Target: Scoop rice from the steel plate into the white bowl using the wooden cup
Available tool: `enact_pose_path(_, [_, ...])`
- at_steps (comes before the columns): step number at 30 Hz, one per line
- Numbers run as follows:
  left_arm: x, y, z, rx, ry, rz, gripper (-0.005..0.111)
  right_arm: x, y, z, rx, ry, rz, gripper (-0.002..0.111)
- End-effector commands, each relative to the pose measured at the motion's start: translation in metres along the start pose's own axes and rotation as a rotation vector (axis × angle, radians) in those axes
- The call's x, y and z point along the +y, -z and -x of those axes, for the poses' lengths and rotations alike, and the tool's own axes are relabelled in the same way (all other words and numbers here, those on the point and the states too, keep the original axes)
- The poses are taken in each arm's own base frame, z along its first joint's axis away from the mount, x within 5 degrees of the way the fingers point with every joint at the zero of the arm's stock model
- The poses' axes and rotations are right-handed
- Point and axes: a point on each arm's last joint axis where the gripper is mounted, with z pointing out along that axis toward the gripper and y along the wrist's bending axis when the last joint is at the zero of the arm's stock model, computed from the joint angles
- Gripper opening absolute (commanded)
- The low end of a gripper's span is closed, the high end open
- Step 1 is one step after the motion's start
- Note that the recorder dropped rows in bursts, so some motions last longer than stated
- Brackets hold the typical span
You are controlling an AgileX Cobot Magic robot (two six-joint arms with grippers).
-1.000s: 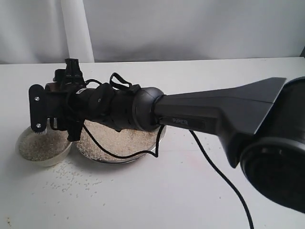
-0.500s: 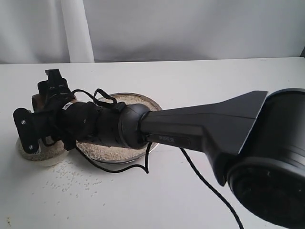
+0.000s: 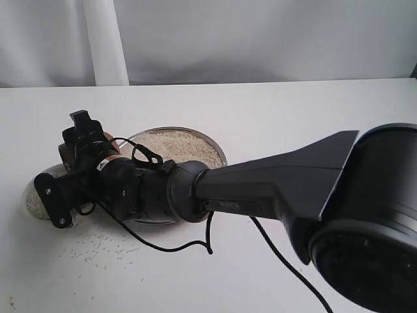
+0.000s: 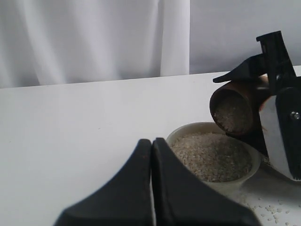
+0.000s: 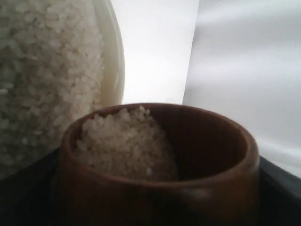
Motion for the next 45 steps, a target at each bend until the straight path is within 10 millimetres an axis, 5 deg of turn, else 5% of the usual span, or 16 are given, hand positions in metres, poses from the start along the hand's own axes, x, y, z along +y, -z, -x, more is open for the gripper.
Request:
enact_pose_path(1, [0.000, 0.000, 0.000, -0.009, 0.012, -0.006, 0.000, -0.010, 0.004, 0.003, 0.004, 0.061, -0.063, 0.000])
enact_pose_path(8, [0.000, 0.000, 0.000, -0.009, 0.012, -0.006, 0.000, -0.011, 0.005, 0.012, -0.031, 0.160, -0.094, 0.000])
enact_pose_path(45, [0.000, 0.000, 0.000, -0.009, 0.012, -0.006, 0.000, -0.025, 0.002, -0.008, -0.011, 0.300, -0.189, 0.000])
